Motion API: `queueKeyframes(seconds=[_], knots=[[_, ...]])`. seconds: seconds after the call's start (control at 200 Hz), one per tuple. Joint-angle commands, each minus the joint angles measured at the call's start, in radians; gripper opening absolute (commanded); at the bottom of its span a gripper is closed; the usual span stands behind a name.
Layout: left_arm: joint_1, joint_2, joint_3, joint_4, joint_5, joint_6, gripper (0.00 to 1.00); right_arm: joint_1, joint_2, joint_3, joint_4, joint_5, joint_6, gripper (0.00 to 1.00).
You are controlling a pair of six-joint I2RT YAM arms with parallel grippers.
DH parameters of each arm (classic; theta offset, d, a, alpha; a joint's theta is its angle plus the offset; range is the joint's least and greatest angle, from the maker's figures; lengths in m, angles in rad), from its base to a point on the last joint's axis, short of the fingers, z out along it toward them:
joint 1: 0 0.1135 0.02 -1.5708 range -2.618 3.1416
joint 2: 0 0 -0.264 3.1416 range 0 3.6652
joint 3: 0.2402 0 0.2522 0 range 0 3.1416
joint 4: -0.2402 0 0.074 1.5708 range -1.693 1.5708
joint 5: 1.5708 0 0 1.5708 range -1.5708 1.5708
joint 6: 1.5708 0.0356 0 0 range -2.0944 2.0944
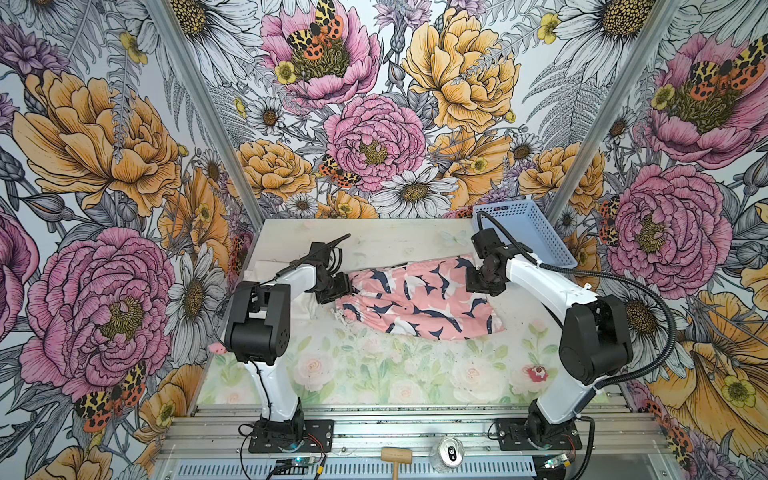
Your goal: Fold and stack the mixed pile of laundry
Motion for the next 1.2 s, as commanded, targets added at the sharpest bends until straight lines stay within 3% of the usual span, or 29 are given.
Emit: queueKeyframes(seconds=[0.0,0.13,0.39,0.49,0.896,1.016,1.196], knots=[[-0.015,0.035,0.017,-0.062,-0.047,0.009,0.59,0.008,-0.034,0.022,-0.008,-0.005,-0.014,0.51],[-0.039,0.103,0.094,-0.155,-0.092,0.029,0.51,0.008,-0.027,0.028,-0.007,-0.009,-0.015,0.52],[-0.067,0.183,0.163,-0.254,-0.154,0.026,0.50,0.009,-0.043,0.014,0.007,-0.021,-0.006,0.53],[-0.082,0.222,0.198,-0.288,-0.168,0.028,0.45,0.009,-0.051,0.005,0.017,-0.027,-0.001,0.53],[-0.119,0.312,0.264,-0.339,-0.197,0.012,0.00,0.008,-0.091,-0.067,0.078,-0.052,0.021,0.56],[-0.128,0.325,0.282,-0.339,-0.190,0.012,0.00,0.010,-0.085,-0.092,0.114,-0.083,0.030,0.57],[-0.115,0.231,0.304,-0.396,-0.198,0.043,0.00,0.051,-0.056,-0.111,0.204,-0.161,0.061,0.57]])
